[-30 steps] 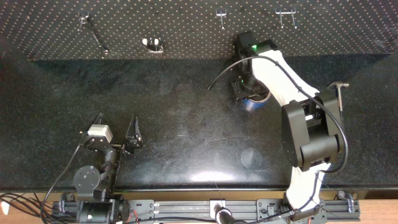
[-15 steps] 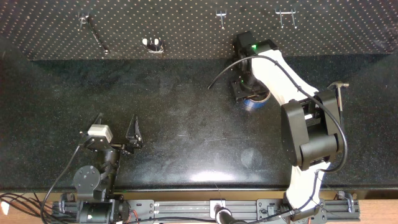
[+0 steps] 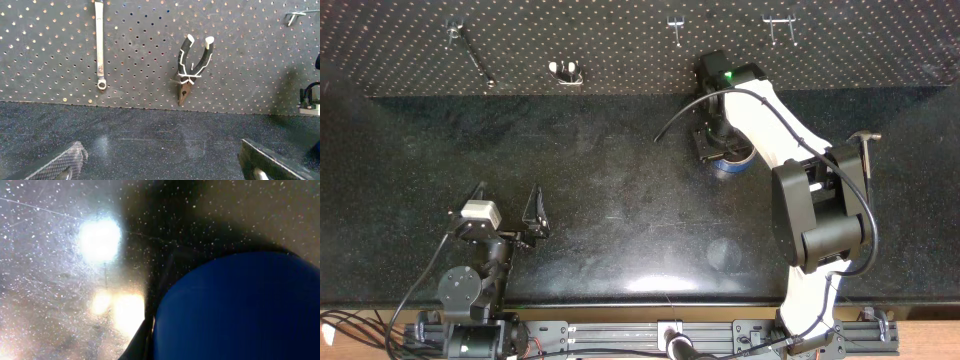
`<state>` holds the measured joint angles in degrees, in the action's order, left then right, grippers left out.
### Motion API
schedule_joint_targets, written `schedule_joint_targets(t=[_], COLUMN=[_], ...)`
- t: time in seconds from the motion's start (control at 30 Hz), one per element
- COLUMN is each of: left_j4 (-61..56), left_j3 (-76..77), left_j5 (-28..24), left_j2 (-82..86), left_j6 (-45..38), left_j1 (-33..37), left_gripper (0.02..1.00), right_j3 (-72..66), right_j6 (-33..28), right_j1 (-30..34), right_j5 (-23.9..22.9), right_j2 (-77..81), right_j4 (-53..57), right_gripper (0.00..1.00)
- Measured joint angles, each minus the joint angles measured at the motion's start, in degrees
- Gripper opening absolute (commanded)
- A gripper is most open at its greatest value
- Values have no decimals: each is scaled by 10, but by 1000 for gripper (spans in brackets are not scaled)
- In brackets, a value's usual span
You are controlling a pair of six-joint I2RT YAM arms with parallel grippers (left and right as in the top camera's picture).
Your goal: Place Tools Onto Pegboard
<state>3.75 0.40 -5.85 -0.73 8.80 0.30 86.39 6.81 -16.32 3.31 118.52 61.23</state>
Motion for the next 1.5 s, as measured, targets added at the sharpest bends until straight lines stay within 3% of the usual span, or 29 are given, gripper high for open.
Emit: schedule_joint_targets(t=[0.2,0.5,0.7,0.97,1.2,1.5], left_j4=[0,0,0,0,0,0], left_j3=[0,0,0,0,0,0], left_j5=[0,0,0,0,0,0], left_j2=[0,0,0,0,0,0], left_j6=[0,0,0,0,0,0], left_j1=[0,0,0,0,0,0], left_gripper=[996,998,993,996,996,996], right_j3=[-29,-234,-346,-364,-364,-335], right_j6=[53,134,150,152,152,163], right_j1=[0,2,-6,-91,-136,-150], right_j5=[0,2,-4,-78,-92,-103], right_j2=[-45,-276,-393,-508,-520,-509], right_j4=[-97,-307,-430,-512,-561,-572], right_gripper=[75,75,75,77,77,75])
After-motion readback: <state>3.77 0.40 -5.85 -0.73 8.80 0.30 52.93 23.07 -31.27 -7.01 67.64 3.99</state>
